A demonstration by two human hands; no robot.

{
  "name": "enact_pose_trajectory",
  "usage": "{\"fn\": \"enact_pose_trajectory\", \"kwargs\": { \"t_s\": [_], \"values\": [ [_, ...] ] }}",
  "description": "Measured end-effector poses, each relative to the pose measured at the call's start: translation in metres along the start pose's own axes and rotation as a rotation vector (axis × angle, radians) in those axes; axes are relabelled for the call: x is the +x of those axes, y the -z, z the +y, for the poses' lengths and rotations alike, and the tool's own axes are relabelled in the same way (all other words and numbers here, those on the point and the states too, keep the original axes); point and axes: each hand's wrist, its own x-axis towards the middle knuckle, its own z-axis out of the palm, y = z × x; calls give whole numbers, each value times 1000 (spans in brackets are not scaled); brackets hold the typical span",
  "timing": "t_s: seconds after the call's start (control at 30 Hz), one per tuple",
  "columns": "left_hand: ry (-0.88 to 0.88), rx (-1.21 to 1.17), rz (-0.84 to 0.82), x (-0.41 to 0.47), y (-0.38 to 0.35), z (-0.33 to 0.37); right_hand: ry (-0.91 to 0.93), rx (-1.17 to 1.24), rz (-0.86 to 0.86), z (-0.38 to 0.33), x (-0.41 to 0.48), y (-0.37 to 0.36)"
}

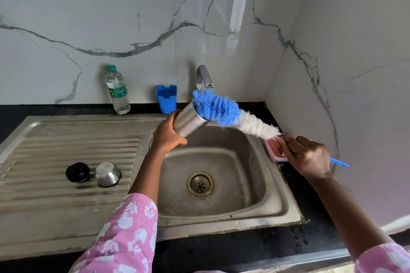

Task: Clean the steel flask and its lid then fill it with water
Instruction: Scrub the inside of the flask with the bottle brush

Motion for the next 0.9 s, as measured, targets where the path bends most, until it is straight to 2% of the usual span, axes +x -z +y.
{"fn": "enact_pose_trajectory", "kwargs": {
  "t_s": [0.17, 0.33, 0.53, 0.67, 0.77, 0.9],
  "values": [
    [-1, -69, -1, -1, -6, 1, -30, -41, -26, -14, 10, -11],
    [40, -136, 52, 2, 4, -9, 93, -29, 10, -9, 3, 3],
    [21, -136, 12, 1, 0, -10, -13, -76, -48, -19, 8, -23],
    [65, -247, 85, 3, 5, -13, 6, -41, -38, -20, -2, -31],
    [78, -271, 165, 7, 19, -23, -138, 68, -88, -16, -14, -35],
    [108, -374, 265, 9, 37, -29, -584, 519, -269, -51, -7, -36]
  ]
}}
